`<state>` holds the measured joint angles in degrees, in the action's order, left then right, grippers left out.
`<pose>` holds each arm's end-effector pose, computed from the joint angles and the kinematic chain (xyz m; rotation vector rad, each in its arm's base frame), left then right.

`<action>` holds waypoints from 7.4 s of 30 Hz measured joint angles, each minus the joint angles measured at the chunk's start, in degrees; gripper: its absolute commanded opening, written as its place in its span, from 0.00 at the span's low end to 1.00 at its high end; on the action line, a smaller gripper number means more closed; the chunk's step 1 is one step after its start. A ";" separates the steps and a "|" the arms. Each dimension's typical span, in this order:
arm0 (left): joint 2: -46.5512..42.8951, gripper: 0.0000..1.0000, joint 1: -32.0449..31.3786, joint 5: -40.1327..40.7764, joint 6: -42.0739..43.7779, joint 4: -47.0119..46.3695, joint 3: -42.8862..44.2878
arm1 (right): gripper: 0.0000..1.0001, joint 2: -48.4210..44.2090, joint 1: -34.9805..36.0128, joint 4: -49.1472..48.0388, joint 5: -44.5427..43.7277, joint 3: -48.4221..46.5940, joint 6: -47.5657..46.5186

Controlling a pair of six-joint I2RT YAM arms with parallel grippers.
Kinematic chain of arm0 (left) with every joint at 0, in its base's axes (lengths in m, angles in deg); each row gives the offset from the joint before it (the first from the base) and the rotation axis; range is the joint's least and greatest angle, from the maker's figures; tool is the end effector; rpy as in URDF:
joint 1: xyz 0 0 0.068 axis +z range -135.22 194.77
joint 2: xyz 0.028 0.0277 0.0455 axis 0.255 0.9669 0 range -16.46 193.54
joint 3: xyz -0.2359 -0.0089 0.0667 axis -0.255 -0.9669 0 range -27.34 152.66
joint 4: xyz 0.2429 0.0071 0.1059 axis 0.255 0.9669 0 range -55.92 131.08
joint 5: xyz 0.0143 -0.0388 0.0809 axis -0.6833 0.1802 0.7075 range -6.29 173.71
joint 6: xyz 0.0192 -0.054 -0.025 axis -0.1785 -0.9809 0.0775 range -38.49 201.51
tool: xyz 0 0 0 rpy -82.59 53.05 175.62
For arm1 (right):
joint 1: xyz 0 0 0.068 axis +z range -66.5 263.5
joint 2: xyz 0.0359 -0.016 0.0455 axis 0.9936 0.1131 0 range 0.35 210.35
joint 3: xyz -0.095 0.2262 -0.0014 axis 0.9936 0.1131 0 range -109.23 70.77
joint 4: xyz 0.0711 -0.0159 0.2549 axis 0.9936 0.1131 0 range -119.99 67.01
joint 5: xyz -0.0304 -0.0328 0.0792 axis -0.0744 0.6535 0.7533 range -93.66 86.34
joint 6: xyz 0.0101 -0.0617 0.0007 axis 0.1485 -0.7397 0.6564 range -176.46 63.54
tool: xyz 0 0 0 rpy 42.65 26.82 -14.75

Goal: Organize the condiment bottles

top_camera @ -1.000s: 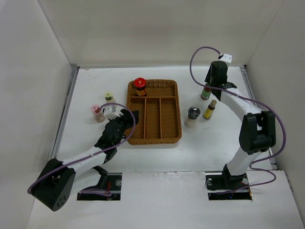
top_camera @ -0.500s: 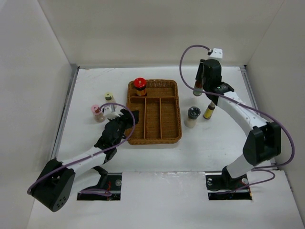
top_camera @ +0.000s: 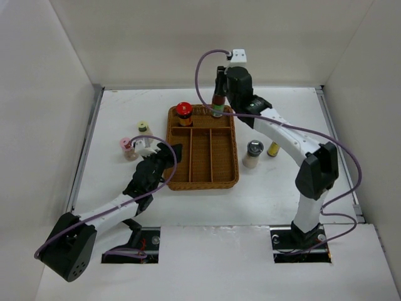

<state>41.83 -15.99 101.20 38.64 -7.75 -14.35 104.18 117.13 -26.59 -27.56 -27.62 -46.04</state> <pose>0.2076 -0.1068 0.1719 -0.4147 1.6278 -0.7331 0.3820 0.2309 0.3601 -0.0398 1.7158 0.2110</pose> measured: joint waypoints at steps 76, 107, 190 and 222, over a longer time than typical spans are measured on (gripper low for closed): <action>8.04 0.62 -4.96 -0.81 -0.50 -3.45 0.28 | 0.82 -39.78 7.72 -3.63 -10.93 54.42 13.64; 8.26 0.62 -3.72 -1.27 -0.48 -5.16 0.31 | 0.57 -27.98 1.86 -5.77 -10.88 57.42 13.18; -3.87 0.30 2.62 1.88 0.31 13.35 8.07 | 0.19 -33.33 2.84 -26.03 -4.68 57.48 19.87; 13.81 0.64 30.01 13.31 -8.44 40.72 24.17 | 0.35 -35.60 10.88 -32.17 -1.86 68.46 20.57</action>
<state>55.64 14.02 114.51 30.20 32.97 9.82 68.57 128.02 -58.76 -29.42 40.83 -25.47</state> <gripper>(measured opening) 0.644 0.343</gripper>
